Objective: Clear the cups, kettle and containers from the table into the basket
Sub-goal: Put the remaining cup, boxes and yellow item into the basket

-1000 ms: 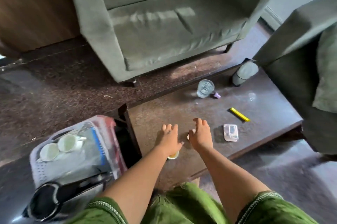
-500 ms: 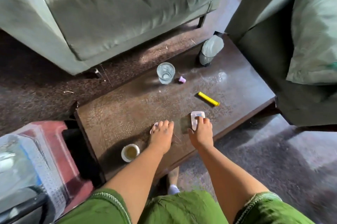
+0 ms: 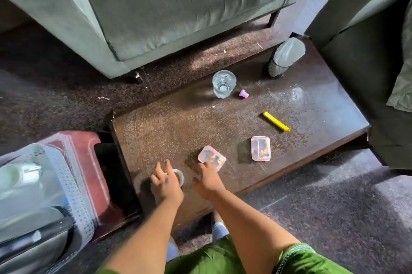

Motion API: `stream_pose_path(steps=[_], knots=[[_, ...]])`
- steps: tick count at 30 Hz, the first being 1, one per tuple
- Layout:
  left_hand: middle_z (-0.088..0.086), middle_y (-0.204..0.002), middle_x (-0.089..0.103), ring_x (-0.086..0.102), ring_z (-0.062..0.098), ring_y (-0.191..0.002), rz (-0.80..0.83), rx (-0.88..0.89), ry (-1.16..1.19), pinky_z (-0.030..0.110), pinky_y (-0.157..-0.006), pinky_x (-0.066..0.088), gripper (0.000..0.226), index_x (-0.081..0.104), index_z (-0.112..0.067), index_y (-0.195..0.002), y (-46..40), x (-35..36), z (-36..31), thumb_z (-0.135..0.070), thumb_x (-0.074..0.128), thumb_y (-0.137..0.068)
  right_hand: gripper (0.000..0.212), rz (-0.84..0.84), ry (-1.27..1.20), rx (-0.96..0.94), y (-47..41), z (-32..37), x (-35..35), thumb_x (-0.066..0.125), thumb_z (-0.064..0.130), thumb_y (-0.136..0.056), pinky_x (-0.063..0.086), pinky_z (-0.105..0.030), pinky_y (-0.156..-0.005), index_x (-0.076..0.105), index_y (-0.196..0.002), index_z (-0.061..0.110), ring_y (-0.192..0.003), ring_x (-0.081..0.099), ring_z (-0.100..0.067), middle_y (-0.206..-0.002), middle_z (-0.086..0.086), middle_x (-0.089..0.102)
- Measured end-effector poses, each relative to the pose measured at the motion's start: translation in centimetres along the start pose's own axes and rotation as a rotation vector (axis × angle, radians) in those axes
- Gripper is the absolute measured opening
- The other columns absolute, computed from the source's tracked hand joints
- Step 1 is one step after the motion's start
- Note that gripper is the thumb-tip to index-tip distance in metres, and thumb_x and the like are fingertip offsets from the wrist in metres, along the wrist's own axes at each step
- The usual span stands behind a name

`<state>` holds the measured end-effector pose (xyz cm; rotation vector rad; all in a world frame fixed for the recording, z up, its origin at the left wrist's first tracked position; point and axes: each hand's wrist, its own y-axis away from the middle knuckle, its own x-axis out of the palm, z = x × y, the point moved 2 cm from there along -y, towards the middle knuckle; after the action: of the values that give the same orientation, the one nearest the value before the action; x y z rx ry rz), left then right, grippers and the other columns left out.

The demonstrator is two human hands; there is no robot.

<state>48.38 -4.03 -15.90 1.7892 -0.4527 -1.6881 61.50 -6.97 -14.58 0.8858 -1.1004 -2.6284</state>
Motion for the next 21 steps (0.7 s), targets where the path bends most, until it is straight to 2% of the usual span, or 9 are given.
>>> stream_pose_path(steps=[2, 4, 8, 10, 13, 14, 16, 18, 21], knots=[[0.013, -0.153, 0.023, 0.03, 0.035, -0.136, 0.038, 0.043, -0.001, 0.046, -0.106, 0.033, 0.054, 0.019, -0.025, -0.149, -1.2, 0.7, 1.4, -0.036, 0.039, -0.1, 0.044, 0.073, -0.01, 0.014, -0.4, 2.0, 1.6, 0.051, 0.014, -0.091, 0.037, -0.032, -0.1, 0.048, -0.133, 0.003, -0.123, 0.049, -0.036, -0.133, -0.022, 0.048], [0.017, -0.148, 0.034, 0.036, 0.035, -0.133, -0.002, 0.164, 0.062, 0.042, -0.106, 0.032, 0.048, 0.032, -0.012, -0.144, -1.6, 0.1, 2.0, -0.036, 0.027, -0.102, 0.043, 0.112, -0.03, 0.037, -0.6, 3.3, 2.7, 0.048, 0.011, -0.092, 0.036, -0.029, -0.102, 0.05, -0.134, 0.005, -0.125, 0.049, -0.032, -0.134, -0.019, 0.05], [0.02, -0.136, 0.049, 0.047, 0.033, -0.125, 0.037, 0.157, 0.166, 0.034, -0.101, 0.033, 0.044, 0.052, -0.008, -0.129, -2.2, -0.3, 2.7, -0.033, 0.031, -0.101, 0.044, 0.094, -0.088, 0.105, -1.0, 4.3, 3.4, 0.047, 0.006, -0.09, 0.036, -0.027, -0.103, 0.054, -0.133, 0.012, -0.127, 0.05, -0.028, -0.136, -0.014, 0.054], [0.017, -0.133, 0.052, 0.049, 0.032, -0.123, 0.045, 0.134, 0.24, 0.029, -0.094, 0.038, 0.039, 0.054, -0.009, -0.128, -2.4, 0.4, 3.5, -0.03, 0.036, -0.1, 0.046, 0.079, -0.106, 0.141, -1.0, 4.3, 3.6, 0.048, 0.003, -0.087, 0.039, -0.026, -0.101, 0.057, -0.131, 0.015, -0.125, 0.052, -0.026, -0.134, -0.012, 0.057], [0.012, -0.133, 0.053, 0.05, 0.028, -0.122, 0.041, 0.113, 0.372, 0.024, -0.082, 0.032, 0.032, 0.053, -0.012, -0.126, -2.5, 1.0, 4.5, -0.025, 0.042, -0.099, 0.046, 0.053, -0.138, 0.169, -0.9, 4.8, 4.1, 0.048, 0.001, -0.086, 0.041, -0.026, -0.099, 0.061, -0.127, 0.016, -0.122, 0.054, -0.026, -0.132, -0.011, 0.058], [0.011, -0.129, 0.055, 0.052, 0.027, -0.118, 0.029, 0.107, 0.418, 0.026, -0.082, 0.034, 0.027, 0.055, -0.015, -0.119, -2.1, 0.8, 4.6, -0.028, 0.042, -0.098, 0.045, 0.044, -0.142, 0.172, -0.9, 5.1, 4.3, 0.048, 0.002, -0.086, 0.041, -0.026, -0.099, 0.061, -0.127, 0.017, -0.122, 0.054, -0.026, -0.132, -0.011, 0.057], [0.006, -0.107, 0.062, 0.058, 0.022, -0.097, 0.005, 0.017, 0.476, 0.031, -0.08, 0.04, 0.019, 0.056, -0.023, -0.096, -2.1, 0.9, 5.1, -0.037, 0.044, -0.092, 0.043, 0.037, -0.141, 0.175, -0.9, 5.8, 4.7, 0.051, 0.006, -0.087, 0.043, -0.028, -0.098, 0.06, -0.128, 0.019, -0.12, 0.055, -0.026, -0.132, -0.01, 0.057], [0.005, -0.092, 0.068, 0.06, 0.023, -0.084, -0.018, -0.083, 0.569, 0.033, -0.077, 0.044, 0.024, 0.058, -0.022, -0.081, -2.2, 0.8, 5.7, -0.043, 0.046, -0.085, 0.042, 0.029, -0.127, 0.167, -0.9, 6.5, 4.8, 0.053, 0.009, -0.088, 0.045, -0.03, -0.097, 0.06, -0.128, 0.019, -0.119, 0.056, -0.027, -0.13, -0.01, 0.059], [0.006, -0.096, 0.063, 0.061, 0.027, -0.095, 0.064, -0.07, 0.579, 0.029, -0.074, 0.045, 0.011, 0.055, -0.025, -0.094, -2.2, -1.3, 6.4, -0.034, 0.052, -0.089, 0.042, 0.006, -0.165, 0.167, -0.6, 7.6, 4.6, 0.048, 0.002, -0.086, 0.048, -0.03, -0.09, 0.064, -0.121, 0.02, -0.113, 0.06, -0.026, -0.122, -0.009, 0.064]])
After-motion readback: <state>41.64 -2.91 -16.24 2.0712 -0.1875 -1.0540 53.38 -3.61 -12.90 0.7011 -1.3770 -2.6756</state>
